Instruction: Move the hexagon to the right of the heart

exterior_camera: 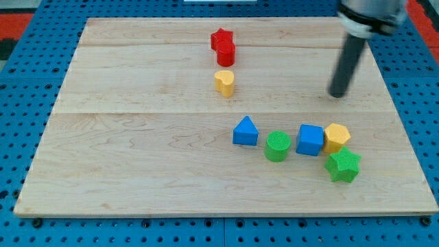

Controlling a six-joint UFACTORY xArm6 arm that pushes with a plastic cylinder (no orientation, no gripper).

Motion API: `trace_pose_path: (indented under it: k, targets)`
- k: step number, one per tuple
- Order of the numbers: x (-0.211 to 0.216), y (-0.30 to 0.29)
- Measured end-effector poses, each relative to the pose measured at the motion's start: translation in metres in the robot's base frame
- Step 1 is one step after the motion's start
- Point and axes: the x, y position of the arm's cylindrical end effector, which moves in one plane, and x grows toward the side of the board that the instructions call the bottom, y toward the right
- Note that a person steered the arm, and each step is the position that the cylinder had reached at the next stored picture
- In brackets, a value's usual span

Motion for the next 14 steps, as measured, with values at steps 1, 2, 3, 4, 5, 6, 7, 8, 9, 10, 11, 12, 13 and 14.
trace_pose_path:
  k: [1, 2, 3, 4, 5, 6, 7, 8, 9, 10, 11, 12, 13, 14]
  targets:
    - [0.040, 0.094]
    - [0.083, 0.105]
    - [0.114, 0.082]
    - [0.134, 0.066]
    - [0.137, 0.041]
    - [0.117, -0.043]
    - [0.071, -0.091]
    - [0.023, -0.135]
    - [0.025, -0.094]
    - [0.051, -0.096]
    - [0.075, -0.093]
    - [0.047, -0.071]
    - [0.011, -0.078]
    - [0.012, -0.069]
